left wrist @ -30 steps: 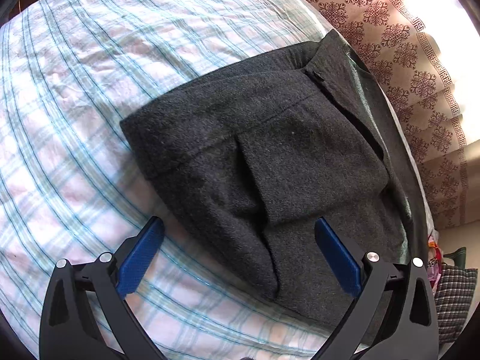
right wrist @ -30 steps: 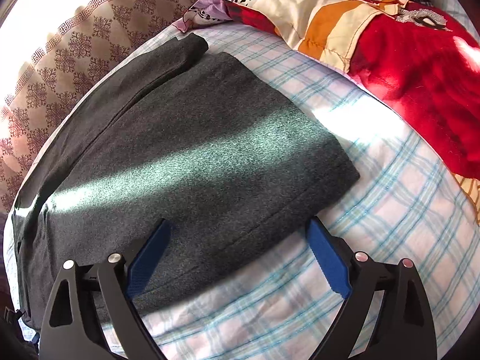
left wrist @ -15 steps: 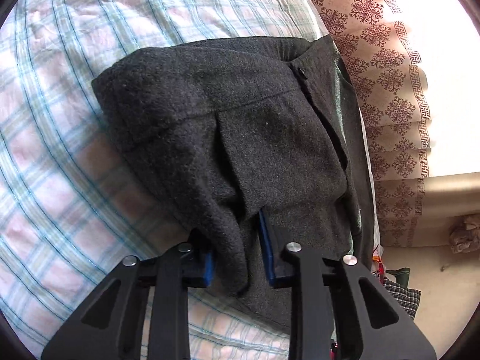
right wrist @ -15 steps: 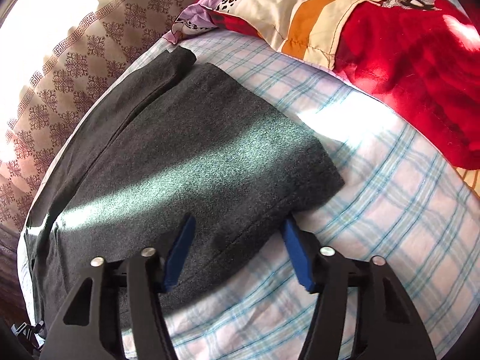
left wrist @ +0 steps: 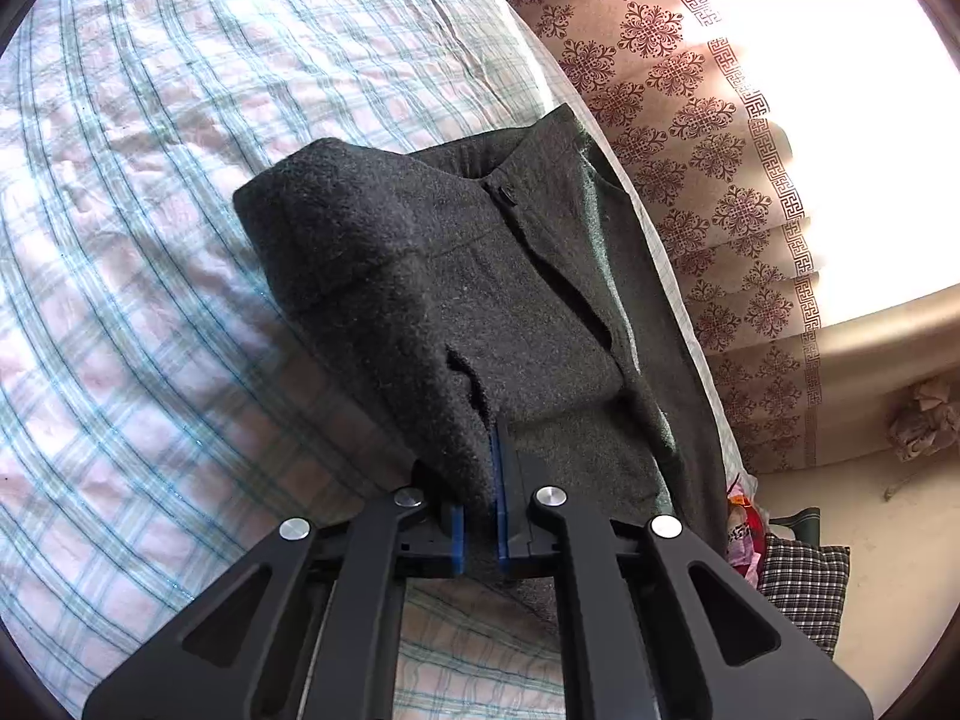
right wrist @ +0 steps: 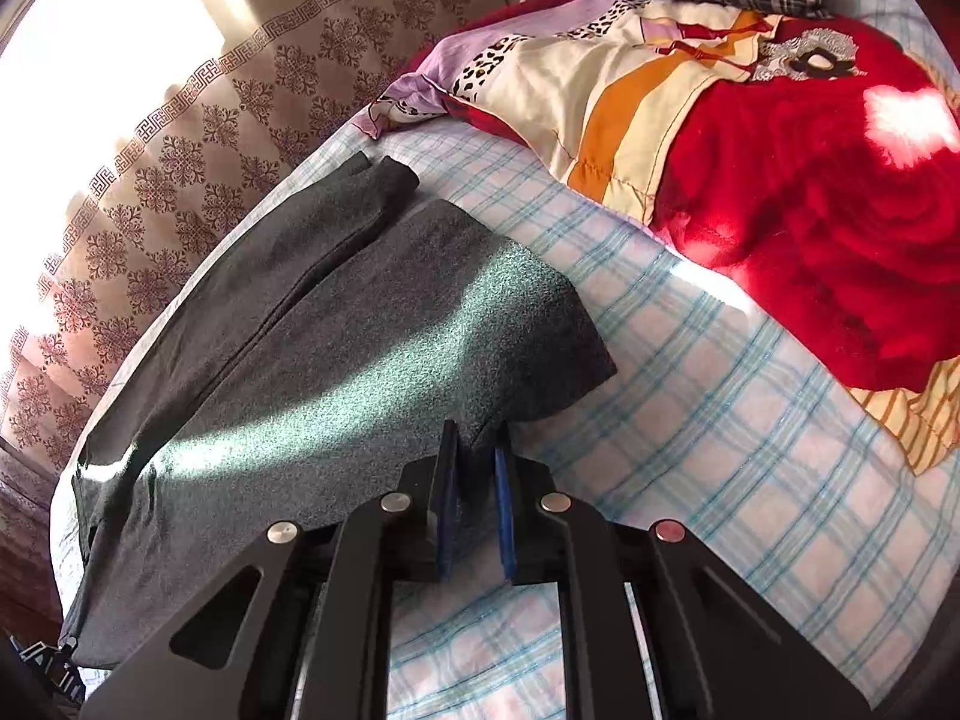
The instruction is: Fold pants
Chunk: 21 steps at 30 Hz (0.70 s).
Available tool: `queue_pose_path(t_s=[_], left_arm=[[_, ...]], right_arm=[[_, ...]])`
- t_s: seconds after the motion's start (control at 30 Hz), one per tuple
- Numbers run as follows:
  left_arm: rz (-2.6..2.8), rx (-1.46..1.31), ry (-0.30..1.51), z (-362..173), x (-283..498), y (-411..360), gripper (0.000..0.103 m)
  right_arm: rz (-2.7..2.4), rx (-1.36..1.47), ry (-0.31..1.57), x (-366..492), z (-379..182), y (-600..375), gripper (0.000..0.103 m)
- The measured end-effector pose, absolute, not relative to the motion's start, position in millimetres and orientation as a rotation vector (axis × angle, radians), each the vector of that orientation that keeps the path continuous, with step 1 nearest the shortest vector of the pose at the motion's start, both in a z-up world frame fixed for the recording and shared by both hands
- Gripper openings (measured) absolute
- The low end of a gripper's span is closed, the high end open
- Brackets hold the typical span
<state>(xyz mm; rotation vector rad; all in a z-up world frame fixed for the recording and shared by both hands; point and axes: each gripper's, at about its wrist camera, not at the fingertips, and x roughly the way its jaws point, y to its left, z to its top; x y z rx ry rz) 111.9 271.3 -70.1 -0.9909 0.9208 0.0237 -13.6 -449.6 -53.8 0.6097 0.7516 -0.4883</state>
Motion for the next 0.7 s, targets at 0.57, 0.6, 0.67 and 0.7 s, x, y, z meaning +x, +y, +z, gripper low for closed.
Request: queue_pose_path(t_s=[0.57, 0.6, 0.67, 0.7], left_arm=[[0.141, -0.825, 0.932, -75, 23, 279, 0.000], [0.142, -0.827, 0.936, -80, 22, 282, 0.000], [0.127, -0.858, 0.954, -91, 22, 286, 0.000], [0.119, -0.869, 0.960, -96, 19, 287, 0.009]], right_arm=[[-0.575, 0.489, 0.874, -65, -64, -436, 0.009], [-0.582, 0.481, 0.888, -63, -69, -435, 0.009], [-0.588, 0.480, 0.904, -62, -75, -435, 0.010], [-0.593, 0.475, 0.903, -63, -76, -435, 0.011]])
